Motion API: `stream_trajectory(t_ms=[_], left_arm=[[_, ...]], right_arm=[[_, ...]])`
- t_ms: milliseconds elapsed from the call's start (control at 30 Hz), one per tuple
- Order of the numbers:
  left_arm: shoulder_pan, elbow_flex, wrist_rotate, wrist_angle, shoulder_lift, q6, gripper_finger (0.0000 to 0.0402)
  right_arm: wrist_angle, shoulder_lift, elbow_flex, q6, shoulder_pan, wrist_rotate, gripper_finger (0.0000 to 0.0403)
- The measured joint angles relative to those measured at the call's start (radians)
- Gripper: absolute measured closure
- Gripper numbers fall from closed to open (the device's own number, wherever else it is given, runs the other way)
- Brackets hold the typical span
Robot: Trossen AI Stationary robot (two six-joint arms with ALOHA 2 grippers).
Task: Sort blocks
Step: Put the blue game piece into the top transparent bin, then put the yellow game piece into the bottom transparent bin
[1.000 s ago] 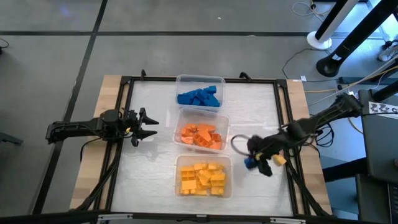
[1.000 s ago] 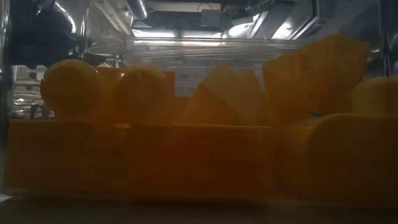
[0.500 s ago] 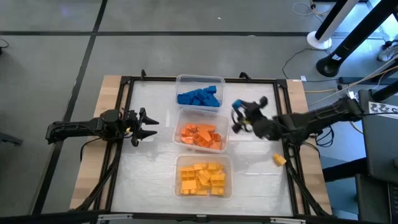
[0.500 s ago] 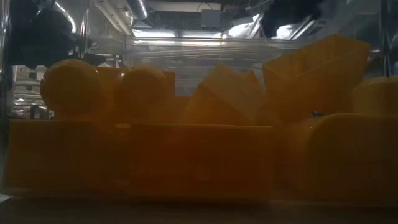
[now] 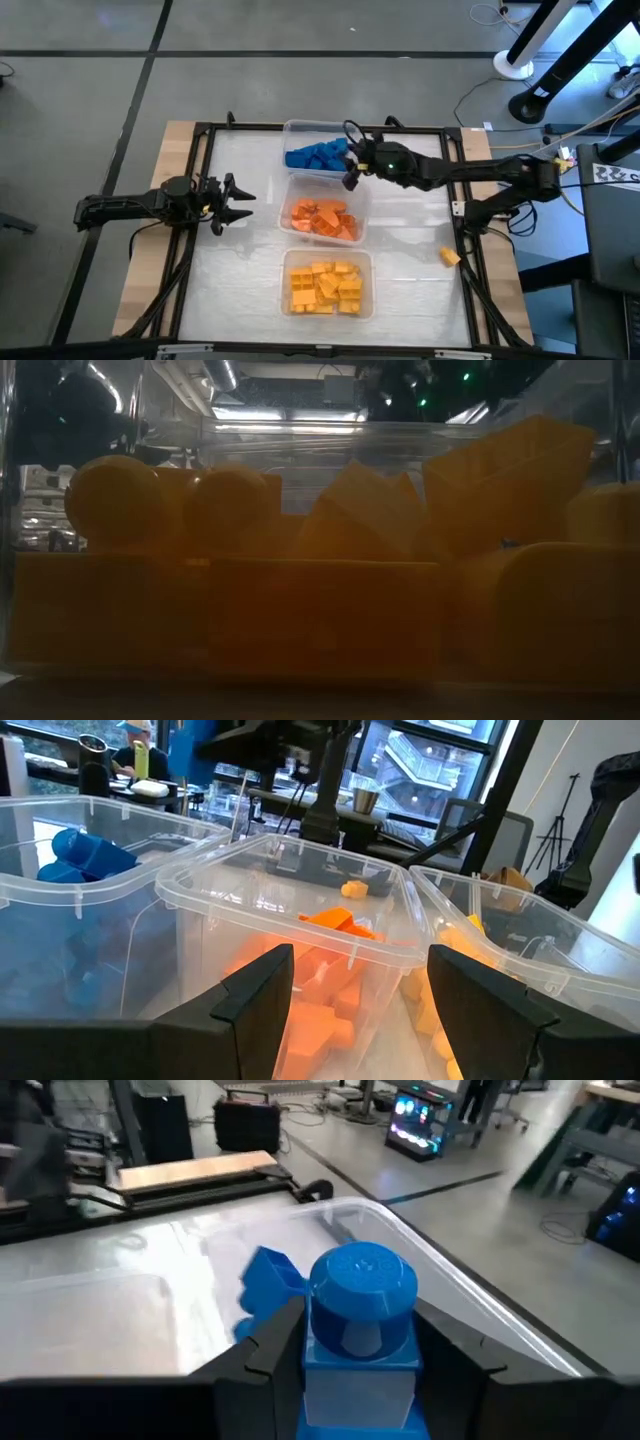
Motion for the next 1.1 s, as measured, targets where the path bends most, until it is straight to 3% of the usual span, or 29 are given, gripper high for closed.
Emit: stream_trajectory(t_ms=[400,767,900,1100], left_arm=[[0.000,0.000,0.000,0.000,0.000,0.000,0.0180],[0.000,0.000,0.000,0.000,0.000,0.000,0.0180],[0.000,0.000,0.000,0.000,0.000,0.000,0.0180],[0.000,0.000,0.000,0.000,0.000,0.000,0.0180]], right_arm=[[0.157,0.120,0.000,0.081,-0.074,0.006,0.0248],[0.153,0.116,0.000,0.050,-0.075,0.029,0.0150],[0.074,0.049,0.000,-0.114,-0.075,-0.089,0.0137],[-0.200,-0.168,0.000,-0.313,-0.075,-0.349,0.0138]])
